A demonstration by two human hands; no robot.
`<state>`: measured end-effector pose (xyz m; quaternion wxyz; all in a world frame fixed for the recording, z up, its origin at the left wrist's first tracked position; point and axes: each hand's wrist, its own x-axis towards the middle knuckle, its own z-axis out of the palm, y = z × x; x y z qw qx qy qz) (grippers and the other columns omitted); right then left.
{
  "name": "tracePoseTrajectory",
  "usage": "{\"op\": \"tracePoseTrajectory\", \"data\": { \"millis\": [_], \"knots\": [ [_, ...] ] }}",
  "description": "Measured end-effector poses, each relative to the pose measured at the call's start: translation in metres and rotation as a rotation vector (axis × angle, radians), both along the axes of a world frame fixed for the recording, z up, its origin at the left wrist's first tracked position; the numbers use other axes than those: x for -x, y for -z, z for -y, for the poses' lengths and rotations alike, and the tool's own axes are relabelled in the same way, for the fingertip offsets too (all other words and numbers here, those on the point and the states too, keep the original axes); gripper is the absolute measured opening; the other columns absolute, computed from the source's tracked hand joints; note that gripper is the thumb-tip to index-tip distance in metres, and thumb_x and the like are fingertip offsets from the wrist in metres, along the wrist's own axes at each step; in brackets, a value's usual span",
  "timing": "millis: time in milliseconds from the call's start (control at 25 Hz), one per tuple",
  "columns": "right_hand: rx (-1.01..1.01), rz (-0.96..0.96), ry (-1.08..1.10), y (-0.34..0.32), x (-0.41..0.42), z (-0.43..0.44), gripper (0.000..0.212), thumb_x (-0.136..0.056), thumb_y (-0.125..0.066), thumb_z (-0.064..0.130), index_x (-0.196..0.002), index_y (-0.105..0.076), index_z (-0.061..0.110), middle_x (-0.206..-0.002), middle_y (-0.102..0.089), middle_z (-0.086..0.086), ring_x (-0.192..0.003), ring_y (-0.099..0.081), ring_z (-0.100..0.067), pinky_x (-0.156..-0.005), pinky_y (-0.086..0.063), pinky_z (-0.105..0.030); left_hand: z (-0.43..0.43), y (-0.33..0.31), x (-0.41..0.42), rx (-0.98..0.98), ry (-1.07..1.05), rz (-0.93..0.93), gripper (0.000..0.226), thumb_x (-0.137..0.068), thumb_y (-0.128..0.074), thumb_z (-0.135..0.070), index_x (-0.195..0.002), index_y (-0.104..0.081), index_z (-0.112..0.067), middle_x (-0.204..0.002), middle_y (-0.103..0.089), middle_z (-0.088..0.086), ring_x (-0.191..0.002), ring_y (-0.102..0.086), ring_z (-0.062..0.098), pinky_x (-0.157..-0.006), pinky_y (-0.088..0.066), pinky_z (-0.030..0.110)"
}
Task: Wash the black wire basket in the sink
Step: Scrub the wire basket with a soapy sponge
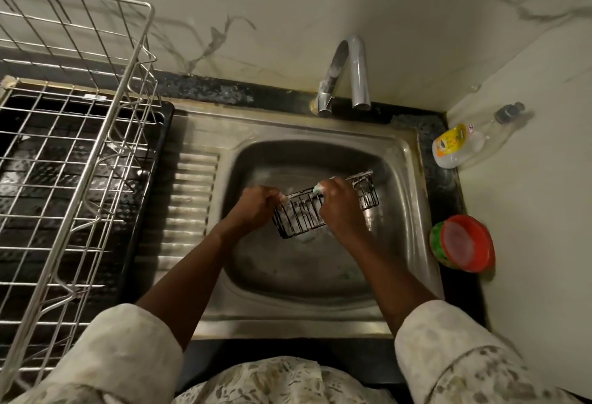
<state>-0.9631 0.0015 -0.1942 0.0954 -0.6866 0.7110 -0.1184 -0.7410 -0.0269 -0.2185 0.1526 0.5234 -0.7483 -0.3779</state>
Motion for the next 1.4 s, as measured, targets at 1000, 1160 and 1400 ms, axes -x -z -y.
{"op": "tracePoseTrajectory", "data": {
  "millis": [1000, 1160, 1400],
  "knots": [
    [0.1, 0.143, -0.449, 0.016, -0.031, -0.057, 0.04, -0.075, -0.055, -0.015, -0.108, -0.073, -0.001, -0.096, -0.066, -0.014, -0.089, -0.062, -0.031, -0.073, -0.055, -0.041, -0.005, 0.002, 0.001, -0.001, -0.052, 0.003, 0.036, -0.104, -0.05, -0.036, -0.085, -0.072, -0.014, -0.086, -0.073, 0.003, -0.081, -0.067, 0.016, -0.07, -0.039, 0.023],
    [0.106, 0.145, -0.477, 0.009, -0.044, -0.032, 0.032, -0.086, -0.051, -0.003, -0.11, -0.072, 0.001, -0.098, -0.067, -0.014, -0.088, -0.063, -0.032, -0.073, -0.055, -0.04, -0.004, -0.003, 0.0, -0.013, -0.04, 0.011, 0.034, -0.103, -0.05, -0.031, -0.089, -0.074, -0.011, -0.087, -0.073, 0.005, -0.082, -0.068, 0.018, -0.072, -0.045, 0.025],
    [0.057, 0.082, -0.565, 0.011, -0.024, -0.059, 0.049, -0.073, -0.063, -0.018, -0.118, -0.068, 0.0, -0.106, -0.065, -0.014, -0.096, -0.059, -0.029, -0.08, -0.055, -0.038, -0.004, -0.005, 0.002, -0.026, -0.032, 0.025, 0.043, -0.101, -0.045, -0.041, -0.083, -0.07, -0.012, -0.082, -0.071, 0.004, -0.078, -0.067, 0.019, -0.071, -0.048, 0.029]
  ]
}}
